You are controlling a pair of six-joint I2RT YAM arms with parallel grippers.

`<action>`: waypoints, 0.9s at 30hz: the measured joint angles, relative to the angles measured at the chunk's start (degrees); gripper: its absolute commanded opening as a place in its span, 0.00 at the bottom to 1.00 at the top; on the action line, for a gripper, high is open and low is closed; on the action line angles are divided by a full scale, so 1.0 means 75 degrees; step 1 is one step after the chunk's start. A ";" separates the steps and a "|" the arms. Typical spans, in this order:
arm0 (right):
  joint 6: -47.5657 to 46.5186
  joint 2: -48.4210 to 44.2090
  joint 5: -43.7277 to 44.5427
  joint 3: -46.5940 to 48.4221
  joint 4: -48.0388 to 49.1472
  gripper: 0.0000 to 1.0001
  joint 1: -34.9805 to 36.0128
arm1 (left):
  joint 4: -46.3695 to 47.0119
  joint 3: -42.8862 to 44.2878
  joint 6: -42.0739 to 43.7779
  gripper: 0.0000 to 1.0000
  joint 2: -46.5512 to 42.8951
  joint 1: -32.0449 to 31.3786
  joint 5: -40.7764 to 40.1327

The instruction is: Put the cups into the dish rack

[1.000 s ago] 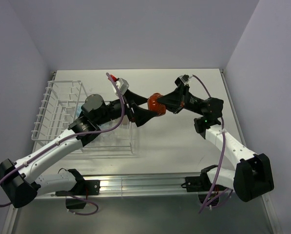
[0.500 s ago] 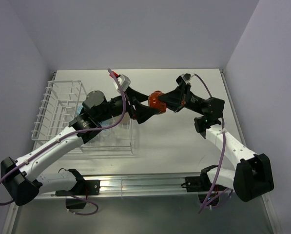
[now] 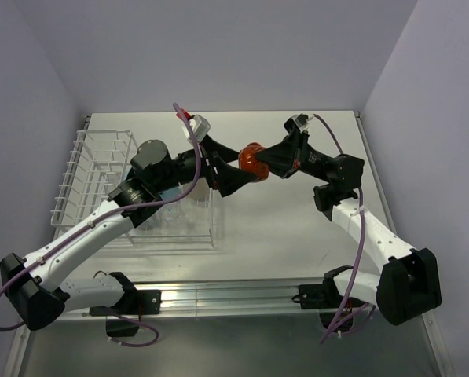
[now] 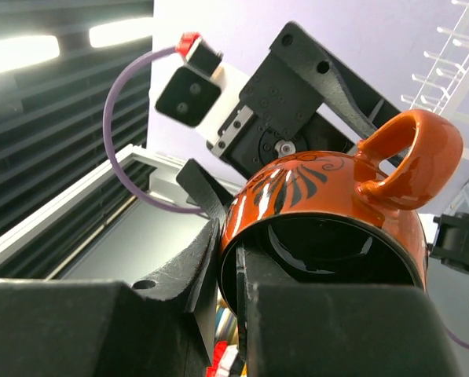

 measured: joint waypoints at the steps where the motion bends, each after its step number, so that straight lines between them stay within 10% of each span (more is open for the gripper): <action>1: 0.0003 0.0000 -0.0038 0.0023 -0.0006 0.00 0.0012 | 0.0023 0.0000 -0.0085 0.99 0.0012 0.0073 0.0166; 27: -0.1912 -0.0796 -0.0035 0.0589 -0.2261 0.00 0.0105 | 0.0297 0.0152 -0.1355 0.99 0.0379 0.0597 0.1757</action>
